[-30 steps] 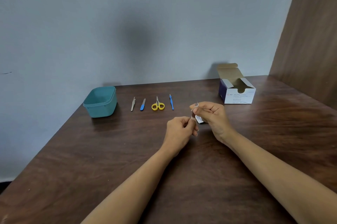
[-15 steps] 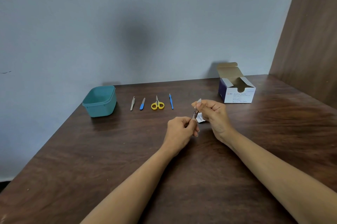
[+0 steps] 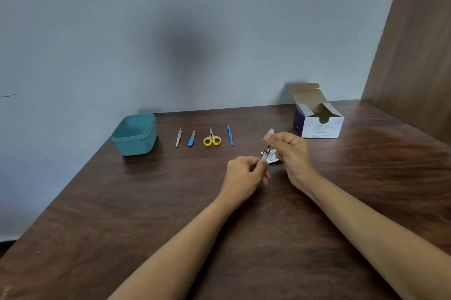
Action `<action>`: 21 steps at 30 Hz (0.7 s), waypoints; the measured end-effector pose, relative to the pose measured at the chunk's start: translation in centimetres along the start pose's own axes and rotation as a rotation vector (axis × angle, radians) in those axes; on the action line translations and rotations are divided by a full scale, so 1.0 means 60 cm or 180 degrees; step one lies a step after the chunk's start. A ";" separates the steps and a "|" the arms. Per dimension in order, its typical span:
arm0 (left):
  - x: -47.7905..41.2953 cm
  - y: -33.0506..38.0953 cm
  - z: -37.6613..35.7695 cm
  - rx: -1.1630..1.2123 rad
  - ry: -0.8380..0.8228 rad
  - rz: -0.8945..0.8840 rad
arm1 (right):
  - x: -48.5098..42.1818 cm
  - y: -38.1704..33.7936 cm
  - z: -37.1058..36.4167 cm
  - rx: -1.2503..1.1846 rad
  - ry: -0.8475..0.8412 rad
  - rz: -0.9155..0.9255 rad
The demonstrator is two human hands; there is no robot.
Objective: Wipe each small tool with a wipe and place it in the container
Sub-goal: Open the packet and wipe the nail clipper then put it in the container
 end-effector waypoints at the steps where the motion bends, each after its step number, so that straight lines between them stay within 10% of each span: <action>1: 0.000 0.000 0.000 0.0015 0.0010 -0.0029 | -0.002 0.003 0.002 0.0030 0.0013 -0.0017; 21: -0.001 -0.004 0.008 0.0222 0.0149 0.0005 | -0.009 0.018 -0.013 -0.0013 -0.0563 -0.0257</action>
Point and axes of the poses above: each hand's wrist, its own x-axis away from the middle knuckle, its own z-axis out of the back of the hand, y = z × x, the point moved 8 cm from there along -x, towards the middle knuckle, and after that the axes turned 3 degrees about -y, right-handed, at the moved point
